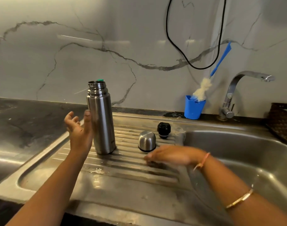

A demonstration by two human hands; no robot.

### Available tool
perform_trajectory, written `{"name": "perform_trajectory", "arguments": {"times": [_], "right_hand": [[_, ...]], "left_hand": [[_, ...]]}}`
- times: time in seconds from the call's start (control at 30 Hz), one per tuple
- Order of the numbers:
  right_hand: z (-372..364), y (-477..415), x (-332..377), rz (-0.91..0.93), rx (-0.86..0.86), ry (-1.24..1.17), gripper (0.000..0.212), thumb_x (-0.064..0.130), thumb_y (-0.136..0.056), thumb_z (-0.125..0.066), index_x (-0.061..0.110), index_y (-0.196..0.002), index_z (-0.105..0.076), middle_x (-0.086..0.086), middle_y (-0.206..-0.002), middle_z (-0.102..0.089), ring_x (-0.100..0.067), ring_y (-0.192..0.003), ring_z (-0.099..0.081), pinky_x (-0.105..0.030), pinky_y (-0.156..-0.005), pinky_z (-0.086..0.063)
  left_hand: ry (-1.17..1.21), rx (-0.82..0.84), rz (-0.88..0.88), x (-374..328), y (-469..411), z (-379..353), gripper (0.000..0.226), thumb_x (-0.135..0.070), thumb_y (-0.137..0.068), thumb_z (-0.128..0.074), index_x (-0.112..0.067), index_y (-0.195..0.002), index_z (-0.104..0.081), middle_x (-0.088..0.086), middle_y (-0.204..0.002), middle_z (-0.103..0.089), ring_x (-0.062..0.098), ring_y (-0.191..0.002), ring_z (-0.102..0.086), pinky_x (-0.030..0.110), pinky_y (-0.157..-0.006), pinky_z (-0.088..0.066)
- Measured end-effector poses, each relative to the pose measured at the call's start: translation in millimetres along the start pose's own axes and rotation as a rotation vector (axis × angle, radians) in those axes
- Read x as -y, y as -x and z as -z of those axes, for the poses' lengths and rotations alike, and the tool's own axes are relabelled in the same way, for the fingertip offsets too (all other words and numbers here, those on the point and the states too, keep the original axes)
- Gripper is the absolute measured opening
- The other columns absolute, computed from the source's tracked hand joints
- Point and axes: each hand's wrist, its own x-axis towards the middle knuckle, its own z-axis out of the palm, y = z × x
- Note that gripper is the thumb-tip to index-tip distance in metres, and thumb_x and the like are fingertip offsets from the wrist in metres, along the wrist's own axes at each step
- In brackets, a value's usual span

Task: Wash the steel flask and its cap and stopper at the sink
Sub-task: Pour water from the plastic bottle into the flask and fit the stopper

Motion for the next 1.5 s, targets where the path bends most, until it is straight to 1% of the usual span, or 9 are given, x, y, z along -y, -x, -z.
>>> {"name": "perform_trajectory", "arguments": {"times": [0.13, 0.2, 0.27, 0.47, 0.67, 1.0, 1.2, 1.33, 1.5], "right_hand": [[37.6, 17.7, -32.1, -0.133, -0.096, -0.408, 0.035, 0.030, -0.097, -0.044, 0.003, -0.110, -0.062, -0.014, -0.112, -0.068, -0.024, -0.103, -0.065, -0.024, -0.084, -0.053], [49.4, 14.5, -53.5, -0.371, -0.327, -0.053, 0.025, 0.025, -0.097, -0.045, 0.007, -0.101, -0.062, -0.010, -0.099, -0.067, -0.022, -0.088, -0.064, -0.022, -0.068, -0.051], [53.6, 5.7, -68.2, -0.553, -0.527, 0.551, 0.023, 0.029, -0.095, -0.047, 0.013, -0.104, -0.062, -0.007, -0.106, -0.063, -0.024, -0.094, -0.059, -0.029, -0.075, -0.047], [57.5, -48.6, -59.6, -0.267, -0.720, 0.347, 0.045, 0.035, -0.097, -0.046, 0.019, -0.140, -0.042, -0.013, -0.144, -0.038, -0.031, -0.128, -0.042, -0.040, -0.104, -0.037], [61.6, -90.2, -63.9, -0.240, -0.593, 0.309, 0.055, 0.040, -0.095, -0.049, 0.029, -0.145, -0.032, -0.017, -0.147, -0.030, -0.037, -0.131, -0.037, -0.044, -0.110, -0.033], [55.0, -72.8, -57.6, -0.162, -0.781, 0.274, 0.046, 0.031, -0.086, -0.066, 0.018, -0.126, -0.048, -0.015, -0.126, -0.050, -0.031, -0.110, -0.052, -0.039, -0.093, -0.047], [50.4, -41.2, -3.1, 0.129, -0.802, 0.086, 0.035, 0.031, -0.086, -0.067, 0.022, -0.113, -0.047, -0.003, -0.111, -0.054, -0.026, -0.104, -0.057, -0.041, -0.085, -0.055], [42.0, -15.7, 50.0, 0.367, -0.772, -0.055, 0.031, 0.031, -0.087, -0.064, 0.021, -0.113, -0.050, 0.002, -0.103, -0.057, -0.022, -0.095, -0.063, -0.027, -0.066, -0.059], [38.0, 1.2, 103.4, 0.575, -0.777, -0.085, 0.035, 0.030, -0.085, -0.066, 0.025, -0.116, -0.050, 0.000, -0.112, -0.058, -0.019, -0.099, -0.063, -0.031, -0.077, -0.058]], "left_hand": [[-0.091, 0.084, -0.116, 4.1, 4.5, -0.1, 0.096, -0.066, -0.075, -0.060, -0.017, -0.145, -0.015, 0.015, -0.148, -0.025, 0.028, -0.133, -0.033, 0.038, -0.099, -0.037], [-0.112, 0.095, -0.128, 1.9, 6.3, -1.6, 0.099, -0.057, -0.069, -0.064, -0.021, -0.145, -0.013, 0.013, -0.151, -0.022, 0.029, -0.135, -0.031, 0.041, -0.101, -0.037], [-0.124, 0.110, -0.131, 1.9, 4.7, -2.5, 0.101, -0.054, -0.067, -0.069, -0.025, -0.144, -0.011, 0.012, -0.152, -0.021, 0.029, -0.136, -0.031, 0.047, -0.105, -0.036], [-0.146, 0.178, -0.100, 3.9, 5.4, -3.9, 0.108, -0.053, -0.060, -0.072, -0.031, -0.143, -0.008, 0.012, -0.153, -0.021, 0.030, -0.136, -0.032, 0.052, -0.107, -0.034], [-0.154, 0.288, -0.015, 3.4, 6.3, -5.1, 0.119, -0.053, -0.052, -0.080, -0.039, -0.140, -0.001, 0.009, -0.148, -0.035, 0.030, -0.128, -0.045, 0.051, -0.105, -0.038], [-0.232, 0.241, -0.013, -2.6, 10.2, -3.3, 0.084, -0.035, -0.071, -0.080, -0.020, -0.136, -0.030, 0.003, -0.120, -0.053, 0.022, -0.106, -0.053, 0.039, -0.087, -0.045], [-0.264, 0.255, -0.048, -9.8, 23.1, 6.9, 0.079, -0.037, -0.069, -0.081, -0.018, -0.130, -0.034, -0.003, -0.109, -0.048, 0.017, -0.096, -0.048, 0.040, -0.084, -0.046], [-0.259, 0.261, -0.113, -17.2, 35.8, 10.7, 0.078, -0.041, -0.066, -0.082, -0.018, -0.128, -0.039, -0.004, -0.108, -0.051, 0.015, -0.094, -0.050, 0.032, -0.078, -0.046], [-0.271, 0.318, -0.200, -23.3, 49.4, 4.7, 0.068, -0.043, -0.064, -0.083, -0.029, -0.115, -0.040, -0.009, -0.097, -0.052, 0.011, -0.085, -0.052, 0.022, -0.067, -0.039]]}}
